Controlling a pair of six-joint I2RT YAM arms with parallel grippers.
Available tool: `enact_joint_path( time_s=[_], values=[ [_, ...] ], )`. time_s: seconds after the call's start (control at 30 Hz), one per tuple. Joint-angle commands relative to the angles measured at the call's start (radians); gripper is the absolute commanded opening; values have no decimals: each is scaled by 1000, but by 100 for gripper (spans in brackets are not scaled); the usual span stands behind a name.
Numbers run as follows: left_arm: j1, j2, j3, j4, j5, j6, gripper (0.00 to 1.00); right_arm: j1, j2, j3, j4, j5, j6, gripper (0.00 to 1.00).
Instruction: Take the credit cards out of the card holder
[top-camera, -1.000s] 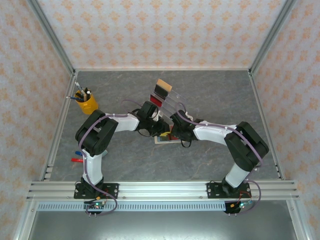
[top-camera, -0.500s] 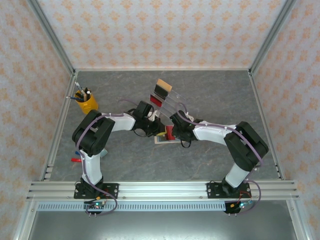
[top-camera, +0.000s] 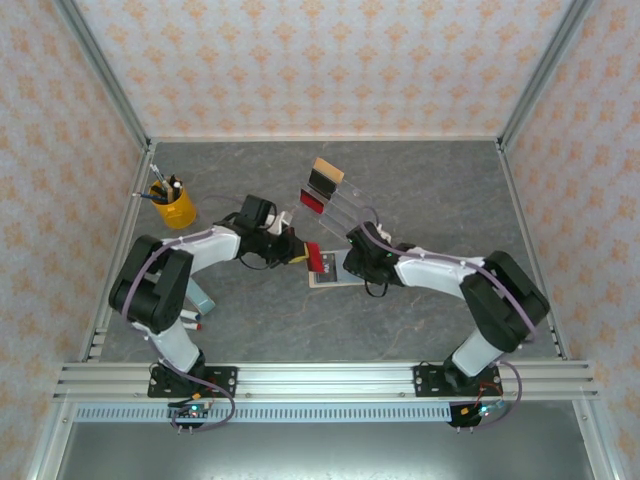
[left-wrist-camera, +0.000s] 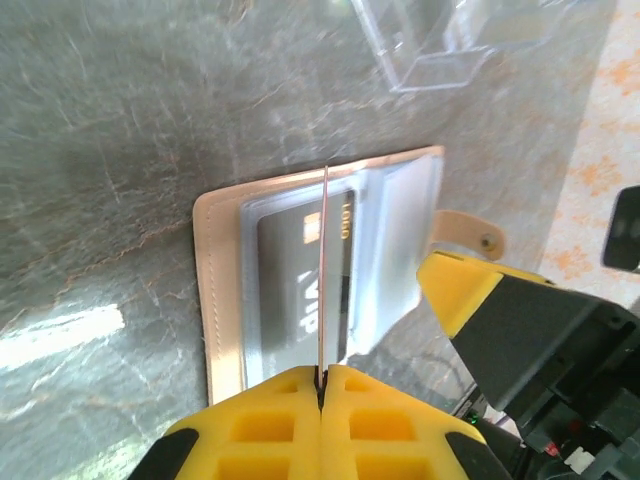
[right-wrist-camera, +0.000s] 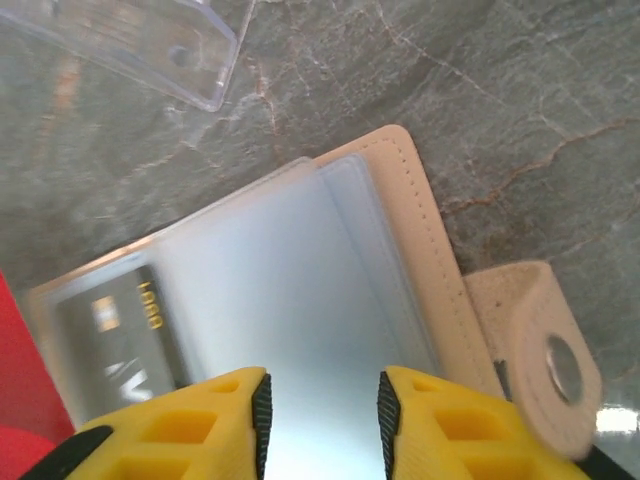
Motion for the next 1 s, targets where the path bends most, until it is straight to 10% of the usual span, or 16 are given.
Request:
enact_joint_path(
  time_s=[0.0,0.57,0.97],
  values=[
    [32,-98,-14,-18,-3,6,1,-4,-112,-35,184,-80,-43,48],
    [71,-267,-27,172,143,-196,0,-59,-6,52,723,-553,170,66],
    [92,-290,-4,15,93,-139,1,-60,12,80,718,-570,168,24]
  ],
)
